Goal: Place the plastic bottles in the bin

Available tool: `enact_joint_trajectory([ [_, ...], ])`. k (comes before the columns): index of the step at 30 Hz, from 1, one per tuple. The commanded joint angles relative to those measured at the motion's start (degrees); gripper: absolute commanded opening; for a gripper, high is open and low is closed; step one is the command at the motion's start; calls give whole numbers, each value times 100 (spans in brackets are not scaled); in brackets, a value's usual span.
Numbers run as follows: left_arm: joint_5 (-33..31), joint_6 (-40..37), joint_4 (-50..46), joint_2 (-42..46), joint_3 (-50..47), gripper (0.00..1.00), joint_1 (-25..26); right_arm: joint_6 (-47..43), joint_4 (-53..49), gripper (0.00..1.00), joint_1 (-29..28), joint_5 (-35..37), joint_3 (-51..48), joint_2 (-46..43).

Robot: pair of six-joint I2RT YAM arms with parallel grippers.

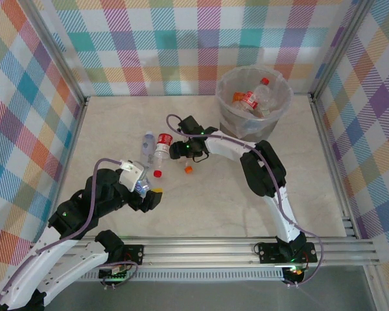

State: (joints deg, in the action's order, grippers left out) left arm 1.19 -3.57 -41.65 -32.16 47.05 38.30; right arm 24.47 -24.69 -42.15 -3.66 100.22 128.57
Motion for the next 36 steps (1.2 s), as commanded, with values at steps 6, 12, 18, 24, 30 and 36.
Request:
enact_joint_trajectory([
  [6, -39, 108, 143, 116, -70, 100, -60, -83, -202, 69, -83, 68, 310, 219],
  [12, -41, 108, 143, 166, -81, 100, -60, -176, -237, 62, -78, 174, 224, 10],
  [18, -22, 103, 148, 174, -64, 100, -61, -331, -279, 58, -83, 234, 70, -468],
  [24, 158, 88, 131, 141, -16, 100, -61, -322, -298, 57, -83, 136, -92, -1149],
  [30, 328, 28, 177, -4, 153, 100, -62, -61, -531, 56, -76, -19, 101, -1775],
  [36, 532, 26, 289, -149, 347, 100, -60, 363, -811, 53, -27, 102, 460, -2315],
])
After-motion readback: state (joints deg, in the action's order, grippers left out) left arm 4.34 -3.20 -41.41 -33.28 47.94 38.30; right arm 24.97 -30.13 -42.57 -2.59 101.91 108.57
